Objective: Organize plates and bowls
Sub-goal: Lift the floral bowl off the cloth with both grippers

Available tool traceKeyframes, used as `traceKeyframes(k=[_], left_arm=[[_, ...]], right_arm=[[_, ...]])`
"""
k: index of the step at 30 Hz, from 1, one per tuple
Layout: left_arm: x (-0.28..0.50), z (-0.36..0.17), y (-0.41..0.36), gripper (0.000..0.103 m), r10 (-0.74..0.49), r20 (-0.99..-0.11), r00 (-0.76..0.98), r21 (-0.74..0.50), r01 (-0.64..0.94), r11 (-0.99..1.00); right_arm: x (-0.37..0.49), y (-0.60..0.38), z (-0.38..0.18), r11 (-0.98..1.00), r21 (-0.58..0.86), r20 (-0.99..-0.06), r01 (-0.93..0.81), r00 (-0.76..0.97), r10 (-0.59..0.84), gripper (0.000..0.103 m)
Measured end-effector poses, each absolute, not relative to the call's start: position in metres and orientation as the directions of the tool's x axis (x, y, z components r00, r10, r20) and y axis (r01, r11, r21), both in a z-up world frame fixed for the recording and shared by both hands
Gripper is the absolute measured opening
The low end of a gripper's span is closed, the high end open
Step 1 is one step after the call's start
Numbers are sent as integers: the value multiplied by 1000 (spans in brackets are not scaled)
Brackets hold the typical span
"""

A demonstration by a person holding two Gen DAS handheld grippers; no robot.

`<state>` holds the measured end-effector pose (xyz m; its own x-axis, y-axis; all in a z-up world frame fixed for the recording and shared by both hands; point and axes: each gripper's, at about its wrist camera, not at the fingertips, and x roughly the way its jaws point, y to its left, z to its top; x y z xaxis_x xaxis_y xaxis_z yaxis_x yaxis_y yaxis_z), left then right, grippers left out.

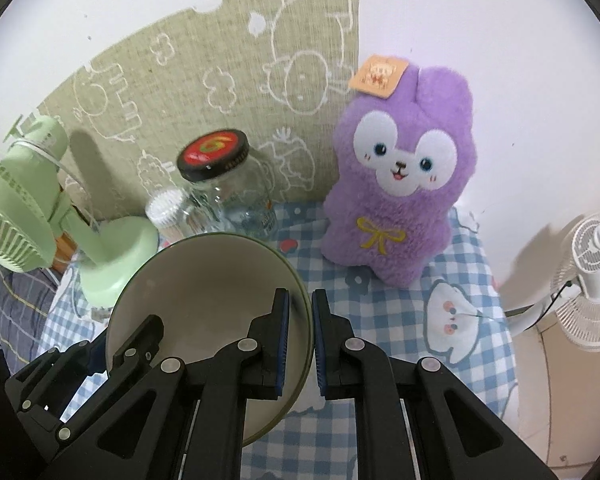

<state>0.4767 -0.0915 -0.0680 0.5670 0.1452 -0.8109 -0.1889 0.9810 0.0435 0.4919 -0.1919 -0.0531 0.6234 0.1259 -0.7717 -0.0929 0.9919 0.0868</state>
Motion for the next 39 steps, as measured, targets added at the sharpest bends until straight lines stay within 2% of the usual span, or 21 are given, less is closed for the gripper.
traceKeyframes(k=[18, 39], left_arm=[[425, -5, -92, 16, 126, -768, 627, 28, -164, 986], [349, 39, -72, 16, 99, -738, 668, 12, -133, 991]], right_arm=[[430, -190, 13, 995, 80, -725, -61, 682, 100, 15], [343, -175, 52, 997, 80, -694, -25, 716, 73, 15]])
